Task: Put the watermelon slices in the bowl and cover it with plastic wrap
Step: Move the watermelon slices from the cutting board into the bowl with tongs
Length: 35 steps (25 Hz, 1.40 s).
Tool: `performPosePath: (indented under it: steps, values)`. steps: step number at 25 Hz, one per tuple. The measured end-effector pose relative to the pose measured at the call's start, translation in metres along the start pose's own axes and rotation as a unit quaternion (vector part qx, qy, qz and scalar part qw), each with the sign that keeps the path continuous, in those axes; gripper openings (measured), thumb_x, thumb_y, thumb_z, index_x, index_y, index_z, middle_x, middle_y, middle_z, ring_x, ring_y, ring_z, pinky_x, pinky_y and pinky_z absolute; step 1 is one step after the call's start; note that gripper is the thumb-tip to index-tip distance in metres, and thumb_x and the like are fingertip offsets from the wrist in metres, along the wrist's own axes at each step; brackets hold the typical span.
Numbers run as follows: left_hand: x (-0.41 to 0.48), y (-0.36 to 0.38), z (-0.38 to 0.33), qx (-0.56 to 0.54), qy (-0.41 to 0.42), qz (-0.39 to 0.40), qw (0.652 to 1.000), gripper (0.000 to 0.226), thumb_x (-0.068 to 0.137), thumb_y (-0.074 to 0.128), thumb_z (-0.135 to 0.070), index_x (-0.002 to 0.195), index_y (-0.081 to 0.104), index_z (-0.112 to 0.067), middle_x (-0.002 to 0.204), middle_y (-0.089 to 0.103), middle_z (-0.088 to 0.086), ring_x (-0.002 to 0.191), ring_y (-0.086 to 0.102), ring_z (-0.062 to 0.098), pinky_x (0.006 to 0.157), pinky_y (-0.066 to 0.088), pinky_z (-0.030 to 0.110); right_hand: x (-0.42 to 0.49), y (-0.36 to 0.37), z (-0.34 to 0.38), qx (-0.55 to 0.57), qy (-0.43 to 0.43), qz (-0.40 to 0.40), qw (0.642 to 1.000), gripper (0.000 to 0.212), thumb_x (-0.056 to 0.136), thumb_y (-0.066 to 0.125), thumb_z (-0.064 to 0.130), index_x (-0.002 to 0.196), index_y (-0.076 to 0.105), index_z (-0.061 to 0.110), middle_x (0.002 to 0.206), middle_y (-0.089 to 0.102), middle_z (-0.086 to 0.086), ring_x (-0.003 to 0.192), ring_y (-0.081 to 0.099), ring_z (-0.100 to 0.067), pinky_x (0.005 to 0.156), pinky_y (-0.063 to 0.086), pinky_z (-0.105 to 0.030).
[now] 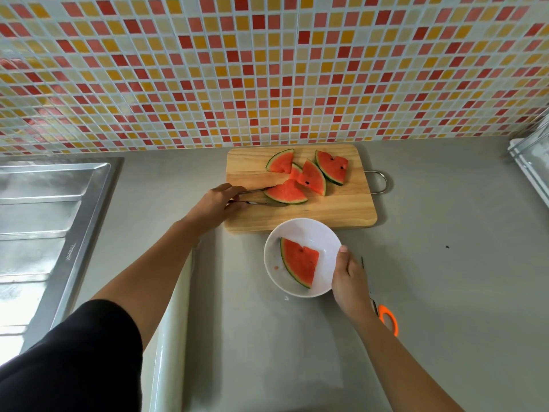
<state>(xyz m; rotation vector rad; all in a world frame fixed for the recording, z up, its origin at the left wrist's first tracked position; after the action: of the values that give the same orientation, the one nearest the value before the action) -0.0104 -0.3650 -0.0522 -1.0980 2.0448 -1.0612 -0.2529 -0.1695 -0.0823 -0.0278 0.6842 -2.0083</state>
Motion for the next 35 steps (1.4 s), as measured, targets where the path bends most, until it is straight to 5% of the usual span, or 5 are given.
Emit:
performPosePath:
  steps: [12, 19, 24, 35]
  values:
    - [-0.023, -0.004, 0.02, -0.078, -0.061, -0.024, 0.995, 0.035, 0.093, 0.054, -0.034, 0.124, 0.06, -0.019, 0.119, 0.062, 0.006, 0.095, 0.053, 0.016, 0.079, 0.041, 0.025, -0.001, 0.001, 0.005, 0.003, -0.016, 0.008, 1.0, 0.044, 0.099, 0.024, 0.032, 0.076, 0.049, 0.005, 0.068, 0.055, -0.005, 0.066, 0.051, -0.014, 0.061, 0.039, -0.026]
    - [-0.056, -0.054, -0.026, -0.053, 0.028, -0.076, 0.995, 0.034, 0.091, 0.058, -0.025, 0.124, 0.06, -0.014, 0.104, 0.062, -0.004, 0.083, 0.056, 0.012, 0.07, 0.043, 0.013, 0.001, 0.0, 0.002, 0.022, -0.01, 0.009, 1.0, 0.045, 0.098, 0.026, 0.036, 0.067, 0.045, 0.008, 0.06, 0.049, -0.001, 0.057, 0.046, -0.009, 0.056, 0.037, -0.029]
    - [-0.084, -0.036, -0.086, 0.023, 0.187, 0.055, 0.981, 0.033, 0.088, 0.063, -0.021, 0.119, 0.062, -0.011, 0.096, 0.064, -0.005, 0.079, 0.057, 0.004, 0.071, 0.043, 0.005, 0.009, -0.002, 0.001, 0.006, -0.021, 0.017, 1.0, 0.049, 0.097, 0.028, 0.036, 0.064, 0.04, 0.003, 0.054, 0.042, 0.0, 0.048, 0.046, 0.005, 0.047, 0.034, -0.009]
    - [-0.051, 0.01, -0.104, 0.256, 0.175, 0.223, 0.924, 0.048, 0.092, 0.056, -0.03, 0.138, 0.046, -0.018, 0.116, 0.058, 0.006, 0.108, 0.053, 0.021, 0.089, 0.045, 0.031, 0.012, -0.005, 0.006, -0.026, -0.042, 0.002, 0.999, 0.048, 0.097, 0.03, 0.034, 0.053, 0.032, 0.016, 0.046, 0.039, 0.002, 0.043, 0.039, -0.006, 0.043, 0.032, -0.013]
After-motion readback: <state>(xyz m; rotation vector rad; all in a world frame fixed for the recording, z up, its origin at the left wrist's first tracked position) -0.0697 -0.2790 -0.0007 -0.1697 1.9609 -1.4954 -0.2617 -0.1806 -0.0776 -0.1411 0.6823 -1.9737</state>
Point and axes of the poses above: each hand's wrist, its own x-axis towards the middle knuckle, its own y-axis out of the palm, z = x × y, the point moved 10 cm from there along x, towards the middle knuckle
